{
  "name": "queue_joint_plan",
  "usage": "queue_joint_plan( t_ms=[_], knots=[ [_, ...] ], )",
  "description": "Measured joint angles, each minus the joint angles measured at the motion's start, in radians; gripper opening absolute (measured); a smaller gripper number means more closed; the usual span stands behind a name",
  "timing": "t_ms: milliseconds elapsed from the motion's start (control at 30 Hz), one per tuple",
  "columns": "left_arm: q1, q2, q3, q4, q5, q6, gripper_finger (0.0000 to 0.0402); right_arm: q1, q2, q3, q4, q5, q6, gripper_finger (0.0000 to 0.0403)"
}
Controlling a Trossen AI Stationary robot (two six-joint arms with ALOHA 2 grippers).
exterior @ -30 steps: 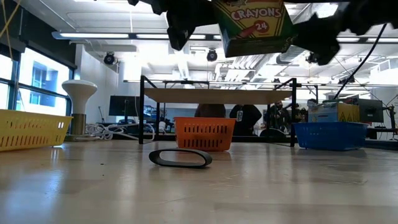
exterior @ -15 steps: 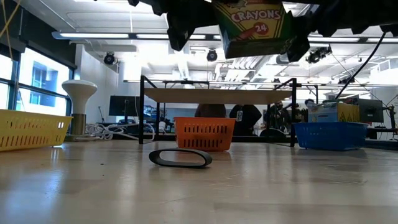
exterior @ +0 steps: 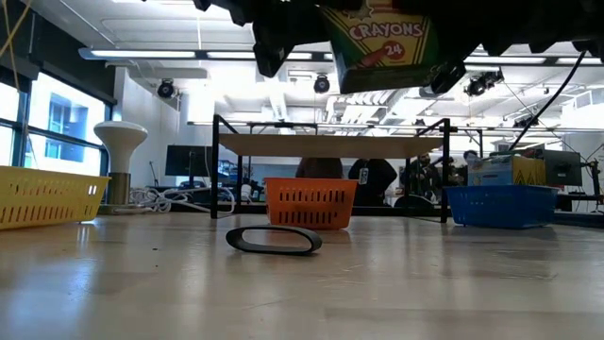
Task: Pick & Place Office Desk Supplies
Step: Put the yellow crayon box into the blue bin
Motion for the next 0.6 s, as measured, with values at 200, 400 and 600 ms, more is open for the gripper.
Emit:
queue_joint_plan(
  t_ms=[200,400,600],
  knots=[
    [-0.011,0.001,0.0,-0.015,-0.059,0.064,0.0113,-0.026,0.0,-0.001,-0.003,-0.045,0.01,0.0078],
    [-0.026,0.004,0.0,-0.008,-0.121,0.105,0.0117,-0.029,0.0,-0.001,-0.002,-0.051,0.014,0.0089],
    [-0.034,0.004,0.0,0.003,-0.139,0.124,0.0147,-0.03,0.0,0.0,-0.003,-0.055,0.032,0.0076]
  ],
)
